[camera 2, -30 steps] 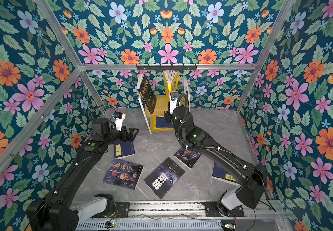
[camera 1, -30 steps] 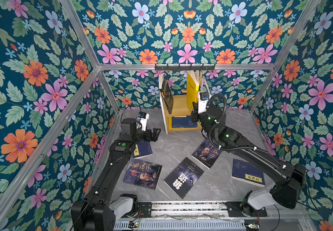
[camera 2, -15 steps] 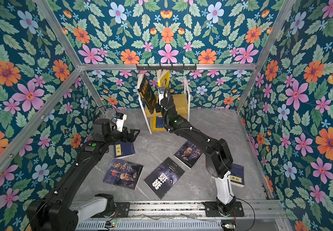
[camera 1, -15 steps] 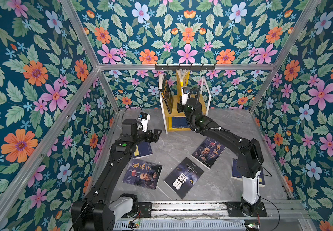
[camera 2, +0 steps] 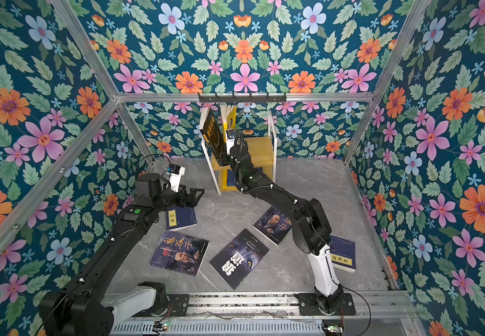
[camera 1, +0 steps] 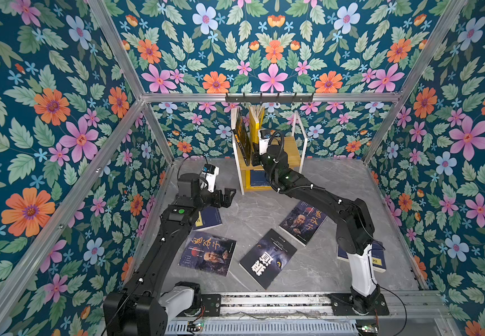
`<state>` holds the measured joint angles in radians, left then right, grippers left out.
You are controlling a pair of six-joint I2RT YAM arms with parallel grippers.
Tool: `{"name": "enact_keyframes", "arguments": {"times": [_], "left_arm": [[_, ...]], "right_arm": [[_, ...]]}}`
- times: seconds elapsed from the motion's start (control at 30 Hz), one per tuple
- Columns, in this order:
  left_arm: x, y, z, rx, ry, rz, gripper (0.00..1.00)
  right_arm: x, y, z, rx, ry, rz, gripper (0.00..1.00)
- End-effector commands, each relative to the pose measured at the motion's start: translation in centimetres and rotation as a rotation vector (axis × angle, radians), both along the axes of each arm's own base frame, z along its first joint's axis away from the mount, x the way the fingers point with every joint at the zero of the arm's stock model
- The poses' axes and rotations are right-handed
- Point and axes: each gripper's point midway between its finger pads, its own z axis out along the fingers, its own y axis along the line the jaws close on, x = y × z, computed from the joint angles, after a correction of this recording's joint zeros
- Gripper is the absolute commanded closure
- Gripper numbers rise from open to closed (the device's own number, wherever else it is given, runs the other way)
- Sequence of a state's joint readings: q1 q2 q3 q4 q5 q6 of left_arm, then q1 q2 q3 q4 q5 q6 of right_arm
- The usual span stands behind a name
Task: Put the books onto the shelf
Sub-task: 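Set the yellow book upright beside the black book on the upper shelf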
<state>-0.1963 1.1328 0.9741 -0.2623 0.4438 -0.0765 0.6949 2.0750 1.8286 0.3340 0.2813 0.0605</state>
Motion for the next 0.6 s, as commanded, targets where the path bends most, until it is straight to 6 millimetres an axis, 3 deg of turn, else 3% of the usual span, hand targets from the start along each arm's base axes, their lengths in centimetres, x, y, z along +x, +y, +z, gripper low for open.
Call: {"name": "enact_keyframes", "arguments": {"times": [0.0, 0.13, 0.27, 0.57], "left_arm": [[0.1, -0.2, 0.7, -0.014, -0.024, -0.006, 0.00], [0.2, -0.2, 0.5, -0.016, -0.021, -0.004, 0.00], [0.2, -0.2, 0.4, -0.016, -0.019, -0.004, 0.00], [0.2, -0.3, 0.3, -0.017, -0.017, -0.010, 0.00]], "right_arm": [[-0.8, 0.5, 1.5, 0.061, -0.031, 0.040, 1.00], [-0.5, 1.0, 0.4, 0.030, -0.014, 0.050, 1.00], [-0.6, 1.3, 0.8, 0.041, -0.013, 0.066, 1.00], [-1.3, 1.9, -0.3, 0.026, 0.017, 0.105, 0.88]]}}
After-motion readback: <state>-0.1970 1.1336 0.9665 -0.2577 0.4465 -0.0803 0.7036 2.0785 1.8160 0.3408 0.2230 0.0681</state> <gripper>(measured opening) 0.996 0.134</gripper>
